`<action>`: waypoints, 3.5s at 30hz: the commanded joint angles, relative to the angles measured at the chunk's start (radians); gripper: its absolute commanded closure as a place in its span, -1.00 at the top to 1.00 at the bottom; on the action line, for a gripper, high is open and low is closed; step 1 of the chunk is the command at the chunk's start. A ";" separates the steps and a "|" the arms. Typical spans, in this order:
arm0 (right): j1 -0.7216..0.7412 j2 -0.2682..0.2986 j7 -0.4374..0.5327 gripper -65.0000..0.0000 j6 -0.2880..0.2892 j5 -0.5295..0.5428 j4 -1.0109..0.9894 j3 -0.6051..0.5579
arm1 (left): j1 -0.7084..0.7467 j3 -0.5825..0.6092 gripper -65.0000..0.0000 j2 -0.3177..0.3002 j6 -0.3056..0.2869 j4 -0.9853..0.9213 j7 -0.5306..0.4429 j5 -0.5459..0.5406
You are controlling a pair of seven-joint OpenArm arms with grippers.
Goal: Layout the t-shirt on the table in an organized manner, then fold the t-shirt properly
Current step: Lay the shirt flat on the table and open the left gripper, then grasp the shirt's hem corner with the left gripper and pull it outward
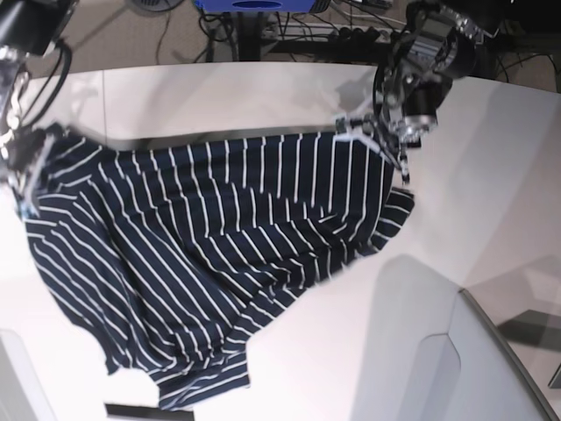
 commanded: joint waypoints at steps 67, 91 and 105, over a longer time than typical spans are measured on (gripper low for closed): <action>0.344 0.132 0.399 -0.94 -0.098 -0.012 -0.751 0.138 | -0.007 -0.217 -1.00 0.176 0.009 -0.140 0.003 -0.620; 0.126 0.005 0.287 -0.94 -0.167 -0.015 -0.238 0.315 | 0.133 -0.387 -1.00 0.081 0.009 0.171 0.009 -0.629; 0.083 -0.107 0.286 -0.93 -0.063 -0.017 -0.048 0.060 | 0.071 -0.657 -1.00 0.179 0.009 0.156 0.009 -0.642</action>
